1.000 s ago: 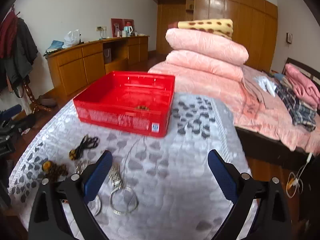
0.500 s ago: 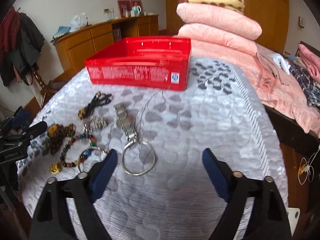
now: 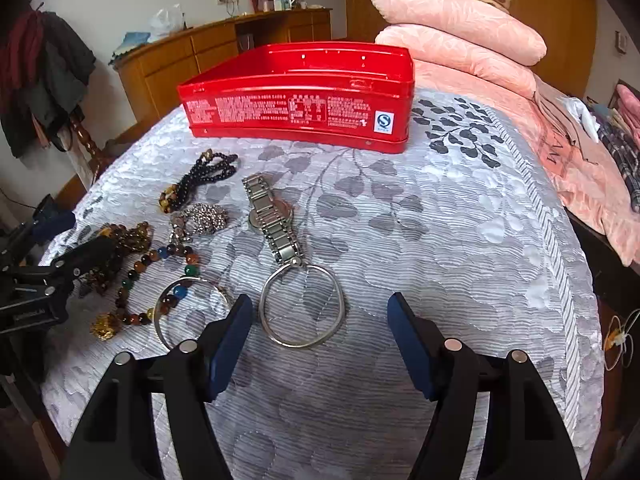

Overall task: Organize jewelry
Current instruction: 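Move both tools back over the jewelry, right tool toward the large silver hoop, then grasp the silver hoop with the right tool while the left tool grasps the yellow pendant bead strand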

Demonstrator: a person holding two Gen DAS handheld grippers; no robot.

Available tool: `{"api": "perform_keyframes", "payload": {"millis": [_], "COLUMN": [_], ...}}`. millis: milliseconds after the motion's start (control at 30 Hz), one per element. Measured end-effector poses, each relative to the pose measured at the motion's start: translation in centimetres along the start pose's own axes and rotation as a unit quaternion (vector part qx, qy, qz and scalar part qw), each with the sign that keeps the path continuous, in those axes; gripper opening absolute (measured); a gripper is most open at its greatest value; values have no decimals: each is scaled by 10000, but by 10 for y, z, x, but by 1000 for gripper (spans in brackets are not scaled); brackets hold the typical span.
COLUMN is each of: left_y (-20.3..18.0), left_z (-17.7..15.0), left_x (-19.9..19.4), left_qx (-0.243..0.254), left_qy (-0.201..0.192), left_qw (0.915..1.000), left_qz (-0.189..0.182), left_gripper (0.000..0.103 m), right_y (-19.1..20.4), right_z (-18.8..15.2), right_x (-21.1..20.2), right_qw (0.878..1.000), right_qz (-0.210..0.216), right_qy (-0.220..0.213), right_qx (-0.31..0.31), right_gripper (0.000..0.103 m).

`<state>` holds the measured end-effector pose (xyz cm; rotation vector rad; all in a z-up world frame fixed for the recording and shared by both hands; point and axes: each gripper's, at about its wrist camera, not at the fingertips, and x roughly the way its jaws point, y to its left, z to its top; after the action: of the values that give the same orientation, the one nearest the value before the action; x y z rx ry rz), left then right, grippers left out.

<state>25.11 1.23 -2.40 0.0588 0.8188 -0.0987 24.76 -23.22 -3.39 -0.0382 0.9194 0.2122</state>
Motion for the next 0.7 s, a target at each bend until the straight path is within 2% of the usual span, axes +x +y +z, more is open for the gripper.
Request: {"api": "perform_keyframes", "payload": {"millis": [267,333,400,500,700], "left_y": [4,4,3,0,1], "left_z": [2,2,2,1,5], "left_x": [12,15,16,19,25], "left_qx": [-148,-144,-106,-30,8], "left_qy": [269,339,382,465,570], "left_qw": [9995,9993,9991,9986,9977], "left_qz": [-120,-119,-159,-261,-368], "left_gripper": [97,97,97,97,97], "right_y": [6,8,8,7,2], "right_z": [3,2,1,-1,-4], "right_x": [5,4,3,1,-3], "right_qw": [9998,9997,9998,9999,10000], "right_qz": [-151,-160,-137,-53,45], "right_qy": [24,9,-5,-4,-9], "right_qx": [-135,-160,-166,-149,-57], "right_gripper": [68,64,54,45,45]}}
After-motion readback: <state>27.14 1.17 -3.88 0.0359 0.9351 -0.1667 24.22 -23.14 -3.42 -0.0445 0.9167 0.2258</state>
